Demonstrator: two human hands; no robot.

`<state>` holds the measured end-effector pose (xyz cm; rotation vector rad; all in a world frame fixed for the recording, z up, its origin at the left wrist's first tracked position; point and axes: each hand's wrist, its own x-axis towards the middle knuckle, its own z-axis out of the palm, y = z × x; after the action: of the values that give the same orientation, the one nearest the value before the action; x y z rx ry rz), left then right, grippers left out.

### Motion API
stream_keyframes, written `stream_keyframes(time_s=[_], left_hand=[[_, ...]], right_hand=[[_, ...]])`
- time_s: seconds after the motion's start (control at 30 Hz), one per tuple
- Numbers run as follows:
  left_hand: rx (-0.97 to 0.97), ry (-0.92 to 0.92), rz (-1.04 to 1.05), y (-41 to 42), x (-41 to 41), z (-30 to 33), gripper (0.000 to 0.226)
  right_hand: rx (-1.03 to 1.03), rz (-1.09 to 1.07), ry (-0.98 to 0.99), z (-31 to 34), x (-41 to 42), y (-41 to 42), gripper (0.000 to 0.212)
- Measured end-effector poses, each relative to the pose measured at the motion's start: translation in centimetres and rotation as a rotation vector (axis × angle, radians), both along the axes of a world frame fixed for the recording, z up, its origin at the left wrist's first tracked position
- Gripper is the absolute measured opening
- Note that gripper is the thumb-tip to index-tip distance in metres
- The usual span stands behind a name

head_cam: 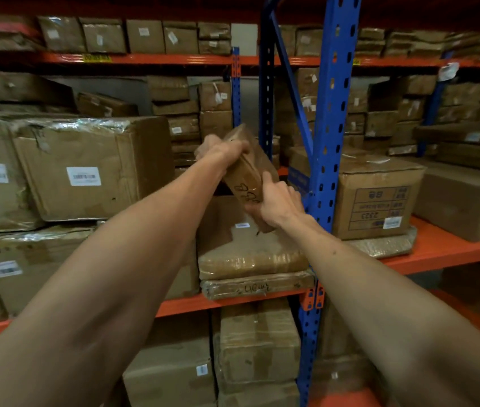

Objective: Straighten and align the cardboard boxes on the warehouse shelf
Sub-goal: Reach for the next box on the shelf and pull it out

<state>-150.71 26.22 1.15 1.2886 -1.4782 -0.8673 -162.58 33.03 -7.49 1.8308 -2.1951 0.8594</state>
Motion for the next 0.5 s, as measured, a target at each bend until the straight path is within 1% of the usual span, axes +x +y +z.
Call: stream_keyframes(time_s=[0.03, 0.1, 0.17, 0.27, 0.37, 0.43, 0.5], left_hand=[[-0.024, -0.038, -0.011, 0.0, -0.2, 0.7, 0.076], [-0.088, -0.114, -0.005, -0.2, -0.8, 1.5, 0.096], [-0.158, -0.197, 0.012, 0.3, -1.5, 2.1, 0.105], [-0.260, -0.322, -0.005, 1.5, -2.6, 2.5, 0.109], [-0.269, -0.378, -0.089, 1.9, -3.7, 2.6, 0.119], [-0.237, -0.419, -0.119, 1.8, -4.0, 2.2, 0.117], [-0.194, -0.427, -0.163, 2.0, -4.1, 1.7, 0.106]], right_hand=[[-0.035, 0.000, -0.037, 0.3, 0.6, 0.0, 0.076], [-0.119, -0.011, -0.144, 0.3, 1.2, -0.2, 0.076], [-0.206, -0.031, -0.260, -0.1, 1.3, -0.5, 0.078], [-0.311, -0.015, -0.475, -1.1, 1.5, -1.2, 0.077], [-0.350, 0.049, -0.667, -1.9, 1.3, -1.2, 0.070], [-0.342, 0.068, -0.771, -2.6, 1.1, -1.1, 0.066], [-0.321, 0.075, -0.914, -3.7, 1.0, -1.3, 0.062]])
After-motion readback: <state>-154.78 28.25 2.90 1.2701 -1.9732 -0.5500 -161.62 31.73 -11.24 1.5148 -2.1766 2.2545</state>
